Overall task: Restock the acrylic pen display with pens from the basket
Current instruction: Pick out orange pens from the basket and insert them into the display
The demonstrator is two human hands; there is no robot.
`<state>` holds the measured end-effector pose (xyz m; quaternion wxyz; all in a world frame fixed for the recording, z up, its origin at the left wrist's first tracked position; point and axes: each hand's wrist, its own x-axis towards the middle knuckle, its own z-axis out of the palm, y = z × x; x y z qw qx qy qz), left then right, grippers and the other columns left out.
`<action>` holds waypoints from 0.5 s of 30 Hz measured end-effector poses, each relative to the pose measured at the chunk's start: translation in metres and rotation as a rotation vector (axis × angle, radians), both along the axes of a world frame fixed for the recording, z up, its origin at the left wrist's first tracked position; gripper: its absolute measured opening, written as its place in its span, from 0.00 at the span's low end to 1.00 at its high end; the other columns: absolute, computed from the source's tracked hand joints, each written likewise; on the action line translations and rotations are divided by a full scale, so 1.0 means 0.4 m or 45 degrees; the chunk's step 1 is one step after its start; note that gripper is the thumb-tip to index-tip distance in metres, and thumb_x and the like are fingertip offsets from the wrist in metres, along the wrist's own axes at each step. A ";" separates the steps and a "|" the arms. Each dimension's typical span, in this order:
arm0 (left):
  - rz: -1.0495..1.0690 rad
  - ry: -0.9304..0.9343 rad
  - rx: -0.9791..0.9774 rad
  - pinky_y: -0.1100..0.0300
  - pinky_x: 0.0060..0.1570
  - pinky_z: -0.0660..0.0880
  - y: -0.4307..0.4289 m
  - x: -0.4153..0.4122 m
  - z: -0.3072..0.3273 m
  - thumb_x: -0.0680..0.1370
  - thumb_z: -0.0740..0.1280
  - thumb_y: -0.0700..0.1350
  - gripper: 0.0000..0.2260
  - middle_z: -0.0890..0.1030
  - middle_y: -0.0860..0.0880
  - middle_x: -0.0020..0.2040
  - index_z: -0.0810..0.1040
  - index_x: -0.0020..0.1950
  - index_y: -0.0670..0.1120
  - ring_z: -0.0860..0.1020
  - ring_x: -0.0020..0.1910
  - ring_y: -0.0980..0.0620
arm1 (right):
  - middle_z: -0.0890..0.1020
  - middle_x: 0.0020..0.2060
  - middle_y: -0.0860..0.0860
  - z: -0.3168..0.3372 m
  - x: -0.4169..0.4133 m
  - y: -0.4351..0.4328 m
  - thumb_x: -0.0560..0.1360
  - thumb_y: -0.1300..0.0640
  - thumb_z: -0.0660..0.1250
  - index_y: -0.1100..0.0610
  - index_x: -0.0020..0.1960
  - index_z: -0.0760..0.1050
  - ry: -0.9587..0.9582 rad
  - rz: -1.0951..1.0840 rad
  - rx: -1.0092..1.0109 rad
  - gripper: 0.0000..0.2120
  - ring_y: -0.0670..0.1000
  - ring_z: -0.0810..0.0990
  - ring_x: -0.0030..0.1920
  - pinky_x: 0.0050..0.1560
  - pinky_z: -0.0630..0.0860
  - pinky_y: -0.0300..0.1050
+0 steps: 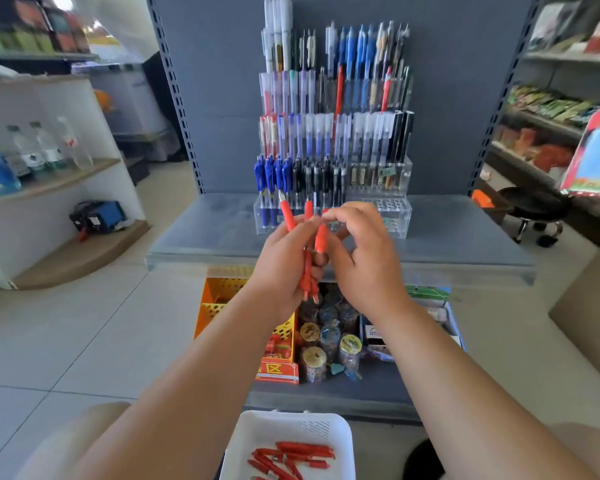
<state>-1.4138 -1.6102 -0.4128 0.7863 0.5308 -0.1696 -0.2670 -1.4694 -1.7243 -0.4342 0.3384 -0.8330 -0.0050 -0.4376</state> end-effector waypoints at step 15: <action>0.165 -0.336 0.054 0.57 0.29 0.69 -0.221 0.177 0.064 0.81 0.64 0.42 0.07 0.75 0.48 0.33 0.80 0.56 0.45 0.71 0.29 0.52 | 0.83 0.37 0.45 0.165 0.154 -0.205 0.83 0.57 0.60 0.45 0.48 0.80 0.400 0.020 0.192 0.12 0.45 0.80 0.37 0.37 0.76 0.38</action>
